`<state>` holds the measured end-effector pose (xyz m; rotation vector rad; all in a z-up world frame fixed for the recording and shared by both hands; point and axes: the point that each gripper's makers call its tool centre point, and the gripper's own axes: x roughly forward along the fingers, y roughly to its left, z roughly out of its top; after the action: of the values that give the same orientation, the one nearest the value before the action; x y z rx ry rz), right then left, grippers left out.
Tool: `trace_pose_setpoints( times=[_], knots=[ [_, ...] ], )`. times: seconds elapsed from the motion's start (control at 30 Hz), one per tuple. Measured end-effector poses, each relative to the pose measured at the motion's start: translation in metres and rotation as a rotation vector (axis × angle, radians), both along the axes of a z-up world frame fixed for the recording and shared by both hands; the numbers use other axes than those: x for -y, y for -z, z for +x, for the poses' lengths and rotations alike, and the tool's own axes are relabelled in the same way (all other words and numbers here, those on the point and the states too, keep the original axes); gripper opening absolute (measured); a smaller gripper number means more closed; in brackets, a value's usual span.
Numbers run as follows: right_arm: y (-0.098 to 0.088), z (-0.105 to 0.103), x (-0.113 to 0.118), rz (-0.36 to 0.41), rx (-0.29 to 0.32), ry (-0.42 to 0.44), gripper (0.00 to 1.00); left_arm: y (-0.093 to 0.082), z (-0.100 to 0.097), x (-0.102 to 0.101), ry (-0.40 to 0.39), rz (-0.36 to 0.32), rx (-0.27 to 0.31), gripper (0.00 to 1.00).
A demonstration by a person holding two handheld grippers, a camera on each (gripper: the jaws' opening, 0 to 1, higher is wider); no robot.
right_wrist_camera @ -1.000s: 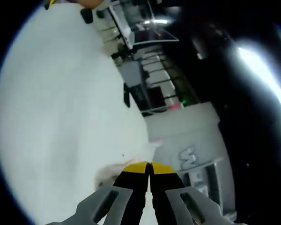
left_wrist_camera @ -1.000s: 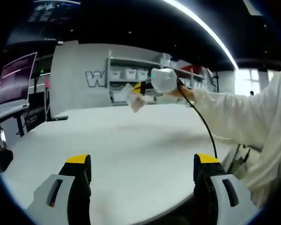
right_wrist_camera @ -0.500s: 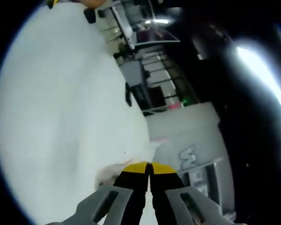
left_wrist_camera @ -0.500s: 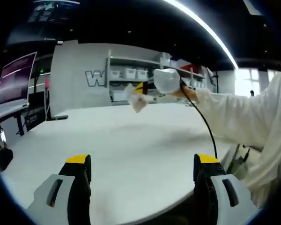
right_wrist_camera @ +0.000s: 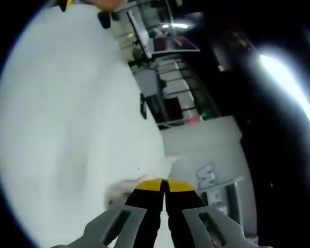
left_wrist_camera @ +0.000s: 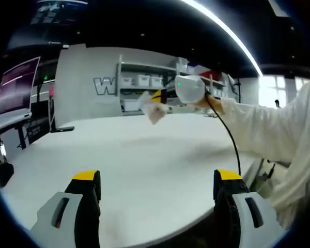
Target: Open the resealable bag by pulling the two sides of the seal apart until the entire bag opening is separated and visibly accessible.
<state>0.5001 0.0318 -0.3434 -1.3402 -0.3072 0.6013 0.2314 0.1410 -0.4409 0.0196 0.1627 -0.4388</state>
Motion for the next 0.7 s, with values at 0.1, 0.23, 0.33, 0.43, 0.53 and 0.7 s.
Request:
trace_pose_setpoints(
  times=[0.1,0.23,0.33,0.43,0.53,0.7],
  knots=[
    [0.001,-0.006,0.001,-0.005,0.007,-0.011,0.00,-0.001,0.001,0.001,0.003,-0.005,0.000,0.90],
    [0.004,-0.011,0.001,-0.023,0.012,-0.022,0.00,-0.002,0.002,0.001,0.003,-0.003,0.001,0.90],
    [0.005,-0.013,0.000,-0.025,0.009,-0.029,0.00,-0.002,0.003,0.002,0.005,0.000,0.001,0.90],
    [0.005,-0.016,0.000,-0.017,0.006,-0.038,0.00,-0.002,0.004,0.003,0.006,0.002,-0.001,0.90],
    [0.004,-0.018,0.000,-0.020,0.011,-0.042,0.00,-0.002,0.004,0.004,0.007,0.003,-0.001,0.90],
    [0.005,-0.021,0.004,-0.022,0.015,-0.045,0.00,-0.002,0.006,0.006,0.011,0.005,-0.002,0.90]
  ],
)
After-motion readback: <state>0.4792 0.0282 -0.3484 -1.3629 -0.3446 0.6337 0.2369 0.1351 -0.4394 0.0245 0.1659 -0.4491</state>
